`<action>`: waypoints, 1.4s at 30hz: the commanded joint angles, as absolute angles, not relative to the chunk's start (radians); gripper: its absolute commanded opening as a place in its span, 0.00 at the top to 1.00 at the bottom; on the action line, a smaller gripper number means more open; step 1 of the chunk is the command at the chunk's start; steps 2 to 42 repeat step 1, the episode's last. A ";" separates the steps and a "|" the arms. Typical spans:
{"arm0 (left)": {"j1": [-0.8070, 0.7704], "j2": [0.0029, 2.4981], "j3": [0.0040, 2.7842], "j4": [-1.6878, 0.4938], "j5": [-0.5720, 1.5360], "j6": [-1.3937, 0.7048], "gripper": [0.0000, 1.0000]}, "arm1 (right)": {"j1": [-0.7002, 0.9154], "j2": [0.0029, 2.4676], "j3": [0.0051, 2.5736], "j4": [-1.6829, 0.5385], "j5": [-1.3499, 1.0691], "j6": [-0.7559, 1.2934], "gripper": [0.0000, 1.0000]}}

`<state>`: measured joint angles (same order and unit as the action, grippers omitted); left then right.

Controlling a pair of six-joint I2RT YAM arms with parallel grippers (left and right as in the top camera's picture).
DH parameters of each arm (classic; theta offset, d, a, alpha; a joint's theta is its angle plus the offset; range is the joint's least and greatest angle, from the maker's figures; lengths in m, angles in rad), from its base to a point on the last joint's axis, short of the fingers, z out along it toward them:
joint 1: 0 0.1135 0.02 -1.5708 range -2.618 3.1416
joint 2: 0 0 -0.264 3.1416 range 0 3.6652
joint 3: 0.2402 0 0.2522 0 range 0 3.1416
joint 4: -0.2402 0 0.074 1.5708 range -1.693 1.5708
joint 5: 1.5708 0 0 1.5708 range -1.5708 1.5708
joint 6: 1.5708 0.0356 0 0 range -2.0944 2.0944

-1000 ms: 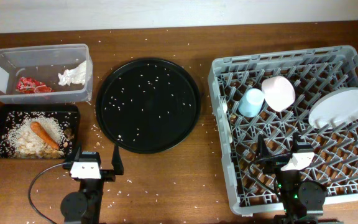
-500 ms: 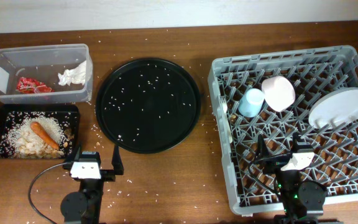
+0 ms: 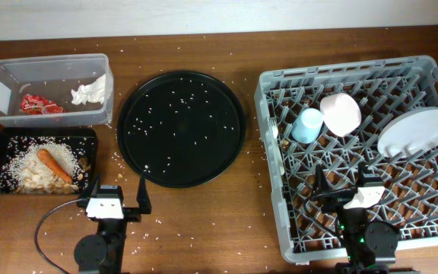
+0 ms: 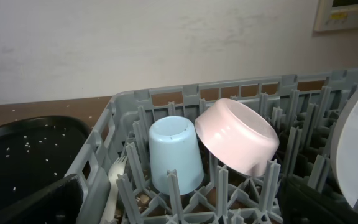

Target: Sort waste into correct bins and load items into the dishwasher rack

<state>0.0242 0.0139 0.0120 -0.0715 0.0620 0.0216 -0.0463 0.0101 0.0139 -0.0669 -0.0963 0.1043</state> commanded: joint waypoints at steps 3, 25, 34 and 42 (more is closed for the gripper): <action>0.020 0.006 0.009 -0.080 0.047 0.012 0.01 | -0.052 0.004 0.006 -0.067 -0.098 0.105 0.01; 0.020 0.006 0.009 -0.080 0.047 0.012 0.01 | -0.052 0.004 0.006 -0.067 -0.098 0.105 0.01; 0.020 0.006 0.009 -0.080 0.047 0.012 0.01 | -0.052 0.004 0.006 -0.067 -0.098 0.105 0.01; 0.020 0.006 0.009 -0.080 0.047 0.012 0.01 | -0.052 0.004 0.006 -0.067 -0.098 0.105 0.01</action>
